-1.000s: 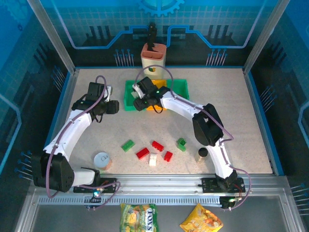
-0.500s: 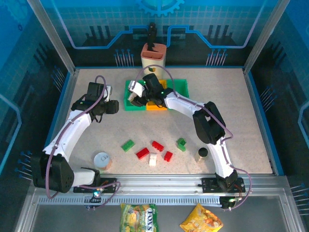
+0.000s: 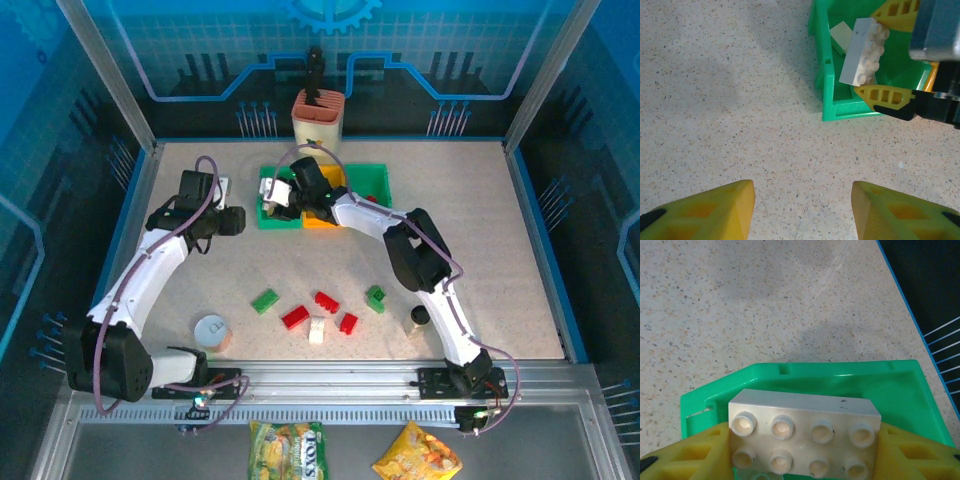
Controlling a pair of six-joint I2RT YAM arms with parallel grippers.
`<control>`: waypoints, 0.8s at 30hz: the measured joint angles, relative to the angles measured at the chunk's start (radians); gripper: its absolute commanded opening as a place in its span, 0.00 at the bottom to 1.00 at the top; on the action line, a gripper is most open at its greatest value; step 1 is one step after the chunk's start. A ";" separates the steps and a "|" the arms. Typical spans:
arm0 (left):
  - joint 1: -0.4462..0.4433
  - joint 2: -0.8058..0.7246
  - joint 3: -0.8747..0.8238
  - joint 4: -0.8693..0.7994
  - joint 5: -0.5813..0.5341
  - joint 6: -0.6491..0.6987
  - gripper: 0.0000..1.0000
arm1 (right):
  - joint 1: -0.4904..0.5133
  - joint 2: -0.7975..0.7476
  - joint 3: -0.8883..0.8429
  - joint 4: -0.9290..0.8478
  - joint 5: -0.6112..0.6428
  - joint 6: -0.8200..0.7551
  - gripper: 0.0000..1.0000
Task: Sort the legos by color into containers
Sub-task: Place the lego in the container.
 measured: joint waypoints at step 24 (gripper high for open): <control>0.002 -0.028 -0.009 0.003 0.001 0.000 0.55 | 0.016 -0.042 -0.069 -0.007 0.075 -0.039 0.77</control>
